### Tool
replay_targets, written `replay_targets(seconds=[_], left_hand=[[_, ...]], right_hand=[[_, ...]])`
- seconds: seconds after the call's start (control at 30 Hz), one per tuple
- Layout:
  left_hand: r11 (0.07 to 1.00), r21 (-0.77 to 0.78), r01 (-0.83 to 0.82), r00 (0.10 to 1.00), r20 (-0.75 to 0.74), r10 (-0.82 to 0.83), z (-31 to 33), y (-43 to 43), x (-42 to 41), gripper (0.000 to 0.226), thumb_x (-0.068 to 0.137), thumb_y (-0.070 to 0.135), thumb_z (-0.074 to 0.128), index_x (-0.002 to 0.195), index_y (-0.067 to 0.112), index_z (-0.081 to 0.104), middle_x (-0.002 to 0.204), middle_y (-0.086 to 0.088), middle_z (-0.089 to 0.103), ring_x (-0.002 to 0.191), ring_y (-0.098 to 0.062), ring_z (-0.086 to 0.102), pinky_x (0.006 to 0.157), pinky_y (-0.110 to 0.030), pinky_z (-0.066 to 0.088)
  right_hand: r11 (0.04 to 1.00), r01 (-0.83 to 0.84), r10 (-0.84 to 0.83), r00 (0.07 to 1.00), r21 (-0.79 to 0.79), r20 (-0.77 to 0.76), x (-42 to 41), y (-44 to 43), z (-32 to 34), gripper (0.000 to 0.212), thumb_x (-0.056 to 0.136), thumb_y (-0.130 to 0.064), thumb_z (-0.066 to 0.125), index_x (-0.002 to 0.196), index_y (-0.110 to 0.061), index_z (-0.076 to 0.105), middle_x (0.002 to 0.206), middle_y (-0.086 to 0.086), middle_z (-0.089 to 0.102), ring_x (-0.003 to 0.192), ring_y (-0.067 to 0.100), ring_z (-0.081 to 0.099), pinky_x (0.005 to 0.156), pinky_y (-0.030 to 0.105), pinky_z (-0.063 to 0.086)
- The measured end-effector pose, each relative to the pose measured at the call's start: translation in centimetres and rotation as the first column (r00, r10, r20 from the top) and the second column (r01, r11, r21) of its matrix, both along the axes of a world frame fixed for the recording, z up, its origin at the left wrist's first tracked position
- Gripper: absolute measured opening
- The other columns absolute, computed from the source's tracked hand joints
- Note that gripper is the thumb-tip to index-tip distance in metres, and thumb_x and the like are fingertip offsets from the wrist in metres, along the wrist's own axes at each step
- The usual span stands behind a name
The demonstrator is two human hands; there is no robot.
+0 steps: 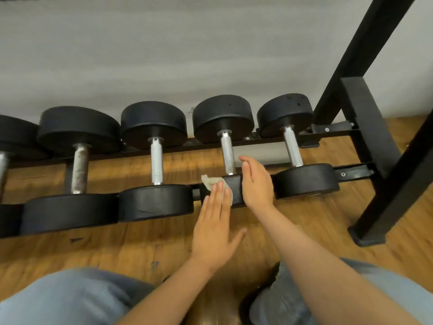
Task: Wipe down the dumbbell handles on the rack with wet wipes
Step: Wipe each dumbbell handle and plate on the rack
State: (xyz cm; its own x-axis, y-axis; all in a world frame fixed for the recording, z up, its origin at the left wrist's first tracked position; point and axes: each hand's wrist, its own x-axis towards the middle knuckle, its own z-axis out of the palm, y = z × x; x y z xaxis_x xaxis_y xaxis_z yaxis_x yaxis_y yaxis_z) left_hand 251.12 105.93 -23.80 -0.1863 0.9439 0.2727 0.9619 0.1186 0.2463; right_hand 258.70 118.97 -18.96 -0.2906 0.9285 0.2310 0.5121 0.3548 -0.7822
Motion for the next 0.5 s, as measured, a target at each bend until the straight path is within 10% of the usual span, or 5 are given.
replay_targets(seconds=[0.5], left_hand=[[0.991, -0.008, 0.136, 0.988, -0.070, -0.136, 1.0, 0.8, 0.6, 0.101, 0.086, 0.057, 0.056, 0.157, 0.009, 0.002, 0.165, -0.009, -0.004, 0.152, -0.022, -0.005, 0.123, -0.040, 0.003]], right_hand=[[0.997, 0.038, -0.041, 0.998, -0.068, -0.043, -0.1, 0.2, -0.1, 0.034, 0.106, -0.024, 0.034, 0.125, -0.021, 0.062, 0.121, -0.003, 0.064, 0.115, 0.009, 0.055, 0.096, 0.027, 0.043]])
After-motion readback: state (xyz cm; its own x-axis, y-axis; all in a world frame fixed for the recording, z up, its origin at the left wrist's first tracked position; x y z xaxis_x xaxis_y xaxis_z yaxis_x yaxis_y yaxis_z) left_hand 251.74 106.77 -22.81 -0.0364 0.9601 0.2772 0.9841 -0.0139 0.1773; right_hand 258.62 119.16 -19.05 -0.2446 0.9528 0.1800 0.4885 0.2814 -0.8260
